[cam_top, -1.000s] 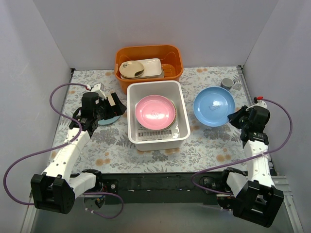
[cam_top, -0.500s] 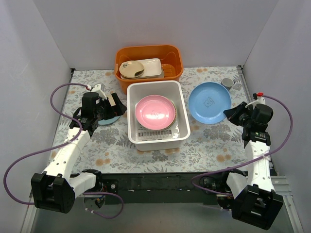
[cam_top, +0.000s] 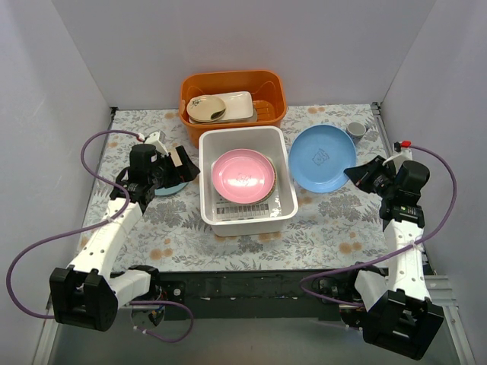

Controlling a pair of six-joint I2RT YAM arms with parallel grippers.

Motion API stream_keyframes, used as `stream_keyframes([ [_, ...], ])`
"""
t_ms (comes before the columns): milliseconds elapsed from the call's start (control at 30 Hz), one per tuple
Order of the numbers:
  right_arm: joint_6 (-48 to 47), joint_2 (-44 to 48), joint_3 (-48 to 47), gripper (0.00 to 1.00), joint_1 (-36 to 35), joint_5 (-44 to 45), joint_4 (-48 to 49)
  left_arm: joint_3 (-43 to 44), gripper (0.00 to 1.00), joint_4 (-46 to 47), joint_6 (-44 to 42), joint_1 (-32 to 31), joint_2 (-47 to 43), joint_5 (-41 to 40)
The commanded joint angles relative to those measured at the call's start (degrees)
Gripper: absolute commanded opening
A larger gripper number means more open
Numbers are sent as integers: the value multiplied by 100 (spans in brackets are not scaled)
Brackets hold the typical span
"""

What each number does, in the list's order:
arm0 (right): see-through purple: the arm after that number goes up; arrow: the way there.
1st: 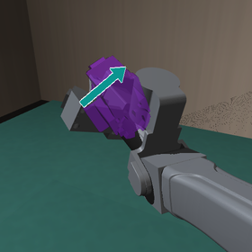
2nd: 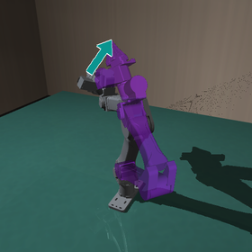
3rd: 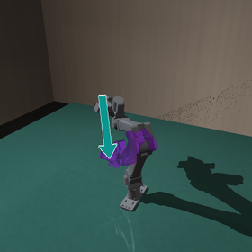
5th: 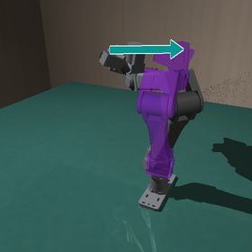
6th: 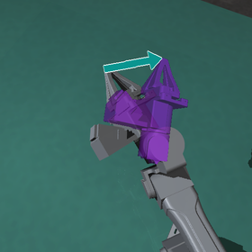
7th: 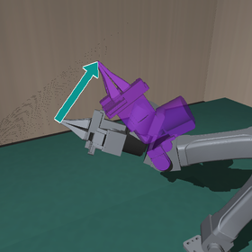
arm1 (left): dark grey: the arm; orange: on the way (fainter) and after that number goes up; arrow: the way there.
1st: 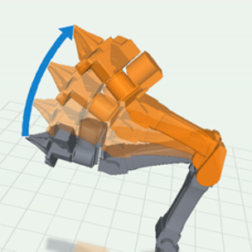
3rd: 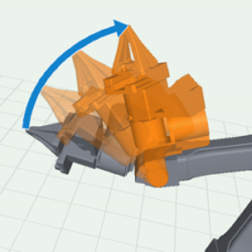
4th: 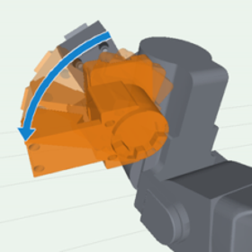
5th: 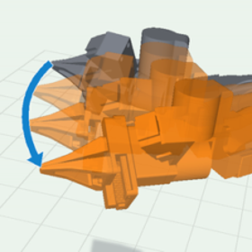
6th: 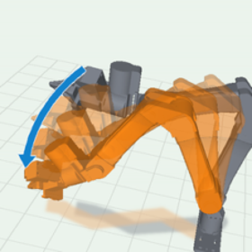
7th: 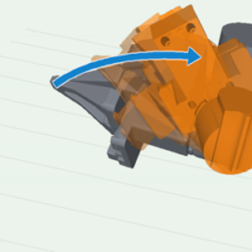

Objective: Place the plates into the plastic bin on the countertop
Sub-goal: Pick up the plate at the center of the board.

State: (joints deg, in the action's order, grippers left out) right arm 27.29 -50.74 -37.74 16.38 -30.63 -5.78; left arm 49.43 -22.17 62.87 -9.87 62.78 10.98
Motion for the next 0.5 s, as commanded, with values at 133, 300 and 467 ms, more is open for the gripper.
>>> stream_keyframes([
  [133,171,-32,-296,1,-249,-241,481,-3,98,64,-12,20,32,79],
  [300,189,-173,-348,1,-609,-75,525,-12,98,73,-12,20,50,71],
  [467,233,-331,-427,1,-1154,302,525,-12,98,64,-20,29,59,71],
])
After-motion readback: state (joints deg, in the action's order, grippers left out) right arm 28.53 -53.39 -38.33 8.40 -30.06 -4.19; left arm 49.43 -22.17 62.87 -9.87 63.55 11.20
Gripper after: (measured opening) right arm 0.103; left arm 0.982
